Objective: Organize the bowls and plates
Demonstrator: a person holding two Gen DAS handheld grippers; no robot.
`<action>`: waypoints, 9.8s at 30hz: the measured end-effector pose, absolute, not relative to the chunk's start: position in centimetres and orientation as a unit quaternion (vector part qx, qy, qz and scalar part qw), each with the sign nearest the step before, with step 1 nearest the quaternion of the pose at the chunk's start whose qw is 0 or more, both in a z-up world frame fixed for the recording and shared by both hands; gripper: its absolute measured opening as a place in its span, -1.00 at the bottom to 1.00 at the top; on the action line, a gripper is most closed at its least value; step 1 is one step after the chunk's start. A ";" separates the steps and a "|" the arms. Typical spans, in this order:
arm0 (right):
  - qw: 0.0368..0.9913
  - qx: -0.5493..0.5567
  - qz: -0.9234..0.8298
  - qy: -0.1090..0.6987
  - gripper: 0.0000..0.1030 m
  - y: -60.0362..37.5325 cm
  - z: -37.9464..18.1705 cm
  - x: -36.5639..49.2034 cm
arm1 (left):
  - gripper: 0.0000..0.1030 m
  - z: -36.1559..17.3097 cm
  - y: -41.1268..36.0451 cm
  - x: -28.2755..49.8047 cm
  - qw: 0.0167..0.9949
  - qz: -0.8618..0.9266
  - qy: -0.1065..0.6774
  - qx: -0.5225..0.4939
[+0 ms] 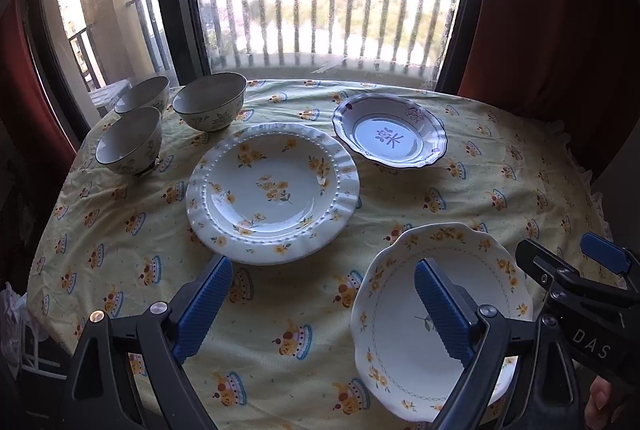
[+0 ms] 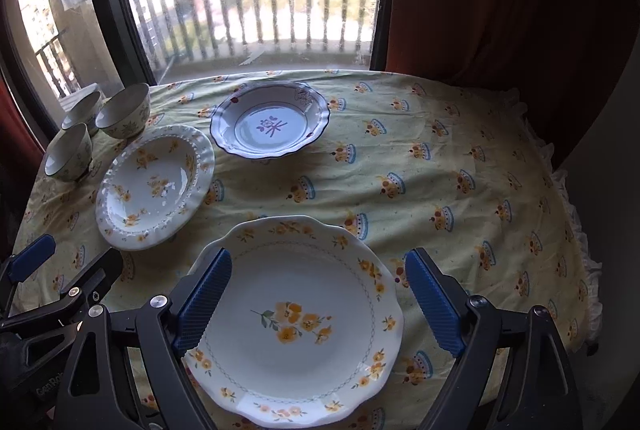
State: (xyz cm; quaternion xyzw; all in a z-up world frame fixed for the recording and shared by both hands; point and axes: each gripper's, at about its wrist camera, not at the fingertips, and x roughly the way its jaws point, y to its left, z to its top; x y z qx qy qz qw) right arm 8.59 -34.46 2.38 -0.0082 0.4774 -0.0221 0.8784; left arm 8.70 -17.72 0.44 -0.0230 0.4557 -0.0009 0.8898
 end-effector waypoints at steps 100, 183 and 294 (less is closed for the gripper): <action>0.805 0.015 -0.002 0.592 0.26 -3.5 -7.4 11.2 | 0.31 -8.7 11.8 11.8 0.815 0.003 0.579 0.000; 0.819 0.015 0.049 0.571 0.55 -19.0 -7.3 28.4 | 0.58 -8.6 -4.3 25.7 0.826 0.066 0.560 -0.028; 0.815 0.024 -0.037 0.577 0.15 -13.8 -2.5 14.0 | 0.42 -4.5 3.2 13.8 0.812 -0.027 0.580 -0.066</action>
